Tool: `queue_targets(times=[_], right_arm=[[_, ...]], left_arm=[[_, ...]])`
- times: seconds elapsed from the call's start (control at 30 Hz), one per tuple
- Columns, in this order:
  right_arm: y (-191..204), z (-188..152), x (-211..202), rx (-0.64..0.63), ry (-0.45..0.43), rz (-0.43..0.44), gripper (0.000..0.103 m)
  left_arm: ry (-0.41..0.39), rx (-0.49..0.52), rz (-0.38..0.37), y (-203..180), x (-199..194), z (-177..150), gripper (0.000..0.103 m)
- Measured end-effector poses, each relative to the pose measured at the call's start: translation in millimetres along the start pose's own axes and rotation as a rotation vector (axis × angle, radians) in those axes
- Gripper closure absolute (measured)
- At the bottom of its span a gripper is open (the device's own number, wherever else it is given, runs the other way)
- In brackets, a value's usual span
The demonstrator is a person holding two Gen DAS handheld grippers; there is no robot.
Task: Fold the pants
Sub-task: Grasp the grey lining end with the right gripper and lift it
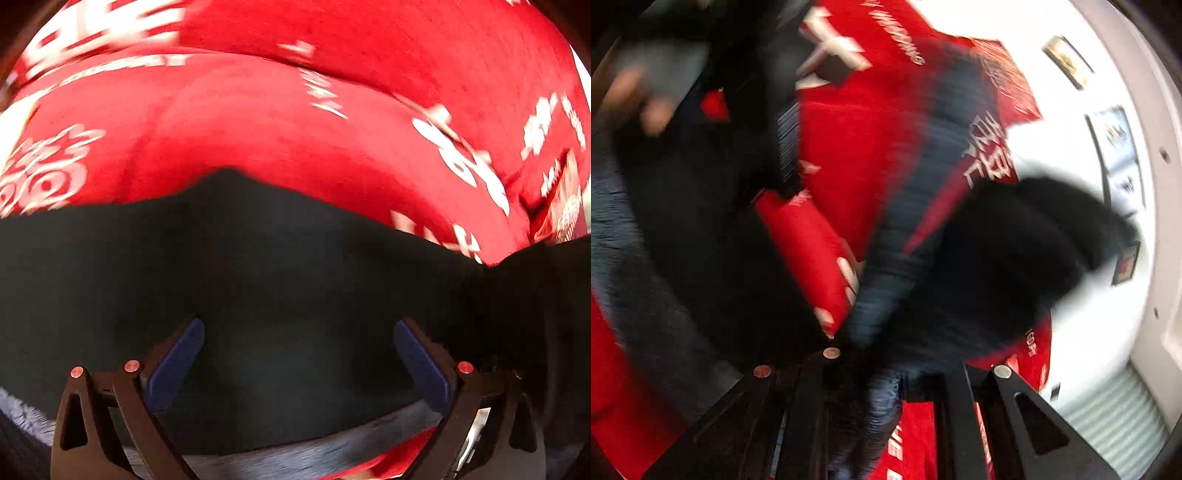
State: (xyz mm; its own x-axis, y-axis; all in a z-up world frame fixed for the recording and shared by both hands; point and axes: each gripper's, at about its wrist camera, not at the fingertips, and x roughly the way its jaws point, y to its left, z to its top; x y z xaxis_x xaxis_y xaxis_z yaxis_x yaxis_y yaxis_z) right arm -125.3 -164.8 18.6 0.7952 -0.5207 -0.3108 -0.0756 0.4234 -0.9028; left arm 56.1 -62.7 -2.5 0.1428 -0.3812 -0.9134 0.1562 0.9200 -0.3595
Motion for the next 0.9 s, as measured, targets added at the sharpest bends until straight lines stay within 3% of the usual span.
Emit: queue_targets(times=[0.07,0.13,0.23,0.3,0.4,0.47,0.53,0.57,0.67,0.77,0.9], right_arm=[[20,9,4,-0.048,0.014,0.026,0.090],[32,18,10,-0.071,0.035,0.037,0.090],[46,27,19,-0.116,0.060,0.026,0.090],[51,27,21,-0.137,0.069,0.010,0.090],[55,25,20,-0.156,0.071,-0.007,0.090],[60,23,21,-0.173,0.072,-0.013,0.090],[62,21,22,-0.188,0.070,-0.026,0.090],[64,20,21,-0.194,0.068,-0.031,0.090],[68,14,20,-0.213,0.070,-0.034,0.088],[67,4,23,-0.215,0.072,-0.058,0.076],[46,-13,28,-0.164,0.094,-0.087,0.047]], left_arm=[[-0.009,-0.077,0.024,33,-8,-7,0.000],[0.004,-0.136,-0.009,57,-10,-13,0.000],[-0.032,-0.153,-0.002,68,-27,-16,0.000],[-0.056,-0.153,-0.057,63,-39,-15,0.000],[-0.053,-0.061,-0.096,30,-43,-12,0.000],[-0.009,0.047,-0.121,1,-31,-15,0.000],[0.019,0.134,-0.078,-21,-14,-19,0.000],[0.028,0.160,-0.021,-27,-5,-23,0.000],[0.058,0.179,0.044,-27,15,-34,0.000],[0.031,0.212,0.089,-36,17,-40,0.000],[0.036,0.213,0.135,-46,21,-41,0.000]])
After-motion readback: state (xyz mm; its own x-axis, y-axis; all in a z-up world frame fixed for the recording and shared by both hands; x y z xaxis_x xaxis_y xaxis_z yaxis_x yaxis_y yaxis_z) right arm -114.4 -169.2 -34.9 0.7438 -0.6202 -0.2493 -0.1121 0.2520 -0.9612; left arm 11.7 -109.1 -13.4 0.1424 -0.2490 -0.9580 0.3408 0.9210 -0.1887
